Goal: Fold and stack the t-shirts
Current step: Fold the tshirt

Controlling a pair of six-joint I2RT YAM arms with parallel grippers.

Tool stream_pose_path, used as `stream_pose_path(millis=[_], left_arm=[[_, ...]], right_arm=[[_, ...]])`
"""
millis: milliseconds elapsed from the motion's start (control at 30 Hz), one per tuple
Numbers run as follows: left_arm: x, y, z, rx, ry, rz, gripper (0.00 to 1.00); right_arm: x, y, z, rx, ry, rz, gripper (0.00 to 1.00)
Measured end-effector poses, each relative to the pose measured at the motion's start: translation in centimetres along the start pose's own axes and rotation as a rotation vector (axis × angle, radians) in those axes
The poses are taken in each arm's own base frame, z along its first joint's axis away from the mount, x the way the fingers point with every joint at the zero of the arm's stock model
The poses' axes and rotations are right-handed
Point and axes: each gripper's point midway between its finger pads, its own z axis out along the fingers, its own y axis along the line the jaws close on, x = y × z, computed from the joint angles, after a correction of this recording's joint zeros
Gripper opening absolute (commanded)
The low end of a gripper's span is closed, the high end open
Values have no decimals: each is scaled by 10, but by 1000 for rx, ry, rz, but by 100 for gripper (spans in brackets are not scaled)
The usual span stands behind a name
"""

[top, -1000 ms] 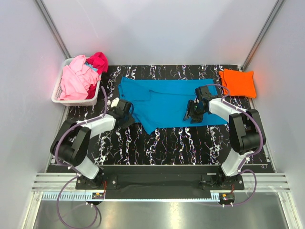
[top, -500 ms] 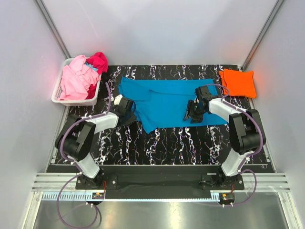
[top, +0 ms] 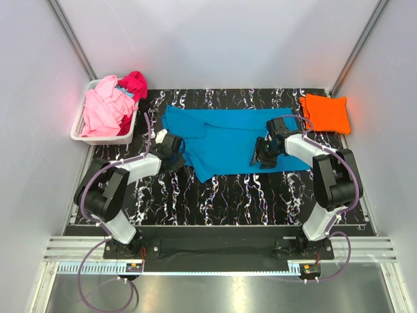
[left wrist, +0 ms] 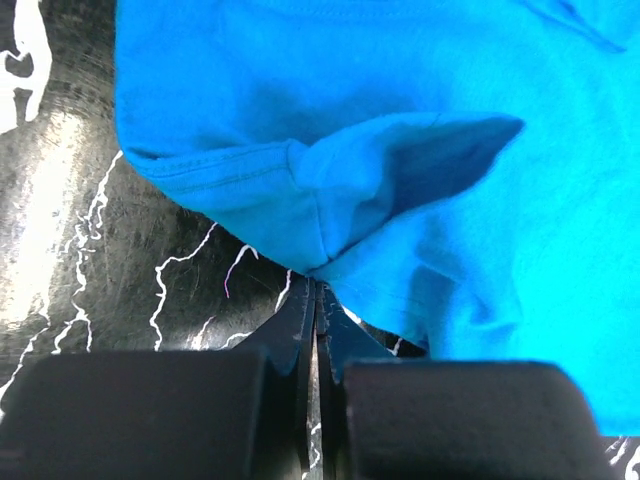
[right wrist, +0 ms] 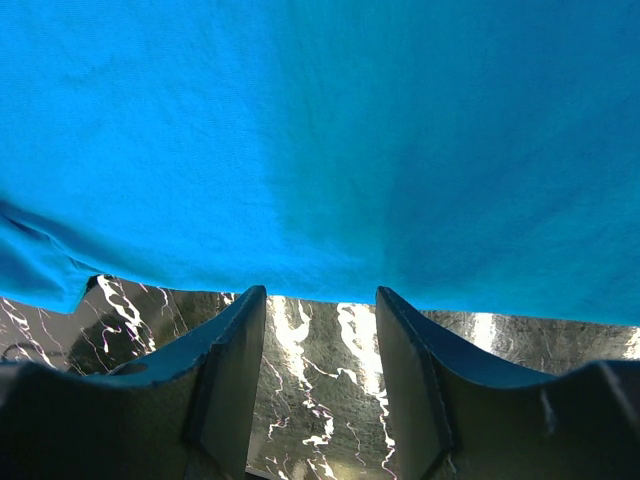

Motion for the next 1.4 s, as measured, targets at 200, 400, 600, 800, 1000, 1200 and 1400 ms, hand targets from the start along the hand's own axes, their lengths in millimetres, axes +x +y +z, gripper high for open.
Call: stream_pose_path(millis=[200, 400, 600, 800, 1000, 1200, 1400], left_arm=[[-9, -2, -20, 28, -35, -8, 0], [-19, 2, -44, 47, -85, -19, 0], [-21, 6, -62, 73, -108, -34, 0], [-22, 14, -89, 116, -144, -50, 24], [-12, 20, -80, 92, -109, -51, 40], [10, 32, -43, 21, 7, -49, 35], [4, 30, -19, 2, 23, -48, 34]], right_arm=[[0, 0, 0, 0, 0, -1, 55], [0, 0, 0, 1, 0, 0, 55], [-2, -3, 0, 21, -13, 8, 55], [-8, -5, -10, 52, -56, 23, 56], [-9, -4, -11, 50, -61, 31, 56], [-8, -5, -11, 52, -58, 31, 56], [-8, -5, -11, 53, -57, 31, 56]])
